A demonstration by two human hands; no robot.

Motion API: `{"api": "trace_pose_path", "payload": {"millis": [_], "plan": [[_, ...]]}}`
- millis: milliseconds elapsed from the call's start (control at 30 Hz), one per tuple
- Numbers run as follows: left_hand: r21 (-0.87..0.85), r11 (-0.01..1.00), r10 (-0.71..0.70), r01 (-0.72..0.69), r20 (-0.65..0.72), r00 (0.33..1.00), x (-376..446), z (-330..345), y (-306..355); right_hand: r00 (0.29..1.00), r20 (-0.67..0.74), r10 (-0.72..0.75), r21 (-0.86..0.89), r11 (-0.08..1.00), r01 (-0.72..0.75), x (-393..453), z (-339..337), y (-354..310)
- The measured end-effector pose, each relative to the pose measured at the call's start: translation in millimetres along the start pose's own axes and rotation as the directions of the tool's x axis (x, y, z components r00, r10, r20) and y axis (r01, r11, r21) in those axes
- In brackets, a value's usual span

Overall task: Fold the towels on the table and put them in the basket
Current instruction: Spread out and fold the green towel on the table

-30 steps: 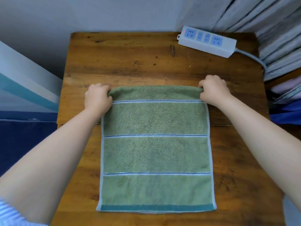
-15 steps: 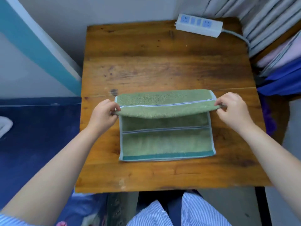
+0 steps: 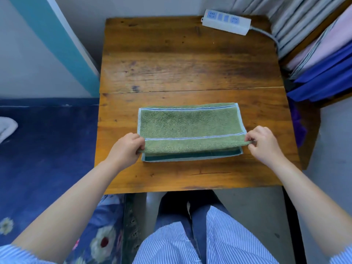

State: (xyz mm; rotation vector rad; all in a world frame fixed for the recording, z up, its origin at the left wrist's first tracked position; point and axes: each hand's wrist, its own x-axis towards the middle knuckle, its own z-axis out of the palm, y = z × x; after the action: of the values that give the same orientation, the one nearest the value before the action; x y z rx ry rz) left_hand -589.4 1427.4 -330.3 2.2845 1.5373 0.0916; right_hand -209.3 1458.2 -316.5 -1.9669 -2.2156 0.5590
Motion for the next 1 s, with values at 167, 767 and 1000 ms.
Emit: {"api": "trace_pose_path", "payload": {"millis": [167, 767, 1000], "plan": [[0.105, 0.993, 0.046, -0.056, 0.096, 0.994, -4, 19, 4, 1.0, 0.007, -0.029, -0.041, 0.999, 0.029, -2, 18, 10], [0.291, 0.957, 0.047, -0.005, -0.138, 0.989, -6, 66, 1, 0.98, -0.198, 0.028, -0.223, 0.972, -0.073, -26, 63, -5], [0.058, 0.942, -0.331, 0.331, -0.007, 0.943, 34, 75, 69, 0.998, 0.02, -0.053, -0.272, 0.961, 0.057, -7, 103, -88]]}}
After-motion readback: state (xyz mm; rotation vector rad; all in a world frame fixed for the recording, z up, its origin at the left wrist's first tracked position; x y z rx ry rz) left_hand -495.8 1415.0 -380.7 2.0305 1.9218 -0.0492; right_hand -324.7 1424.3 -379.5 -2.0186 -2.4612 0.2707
